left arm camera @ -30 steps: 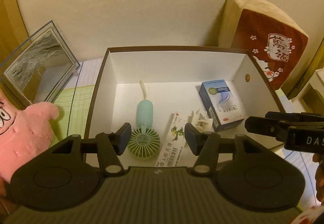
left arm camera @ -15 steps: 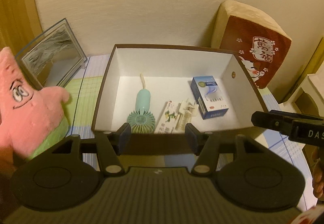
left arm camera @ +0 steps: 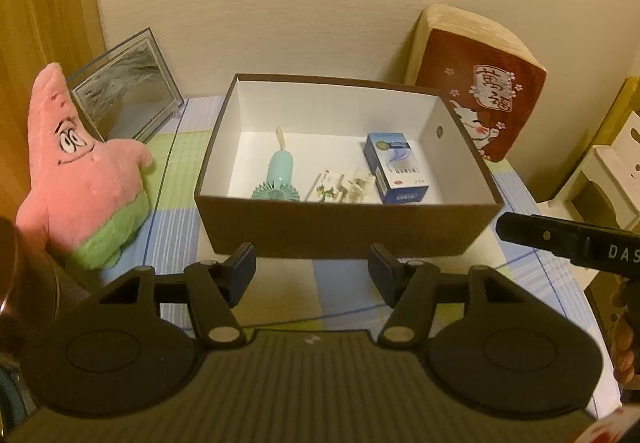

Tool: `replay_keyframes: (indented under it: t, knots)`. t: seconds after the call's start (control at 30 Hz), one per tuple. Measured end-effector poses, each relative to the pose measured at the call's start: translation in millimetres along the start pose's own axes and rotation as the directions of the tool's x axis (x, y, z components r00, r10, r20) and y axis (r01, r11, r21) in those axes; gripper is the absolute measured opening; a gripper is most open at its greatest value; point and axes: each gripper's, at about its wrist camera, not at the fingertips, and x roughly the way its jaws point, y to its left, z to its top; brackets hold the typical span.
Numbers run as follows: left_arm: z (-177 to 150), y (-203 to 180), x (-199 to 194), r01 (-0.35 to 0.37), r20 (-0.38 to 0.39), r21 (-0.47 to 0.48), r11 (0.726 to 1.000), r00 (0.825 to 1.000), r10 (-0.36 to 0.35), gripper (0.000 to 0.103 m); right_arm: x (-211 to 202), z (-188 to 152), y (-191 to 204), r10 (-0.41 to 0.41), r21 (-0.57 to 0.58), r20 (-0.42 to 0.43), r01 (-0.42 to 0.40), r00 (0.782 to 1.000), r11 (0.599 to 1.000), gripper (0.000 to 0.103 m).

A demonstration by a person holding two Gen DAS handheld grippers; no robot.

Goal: Organize rigid objects
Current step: 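Withdraw both grippers from the brown box toward the items on the cloth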

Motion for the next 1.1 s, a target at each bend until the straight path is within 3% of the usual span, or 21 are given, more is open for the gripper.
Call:
replay_keyframes:
  t: [0.33,1.1]
  knots:
    - [-34,-1,-22,0.008,-0.018,-0.027,1.0,1.0,-0.008,0.06,-22,-28,6,0.031,-0.033,-0.022,-0.032,0.999,0.999,0.067]
    - [-111,10,-34,-0.033,-0.135,-0.09,0.995,0.991,0.021,0.06,-24,-88,-2,0.033,-0.065,-0.183,-0.046,0.983,0.997,0.066]
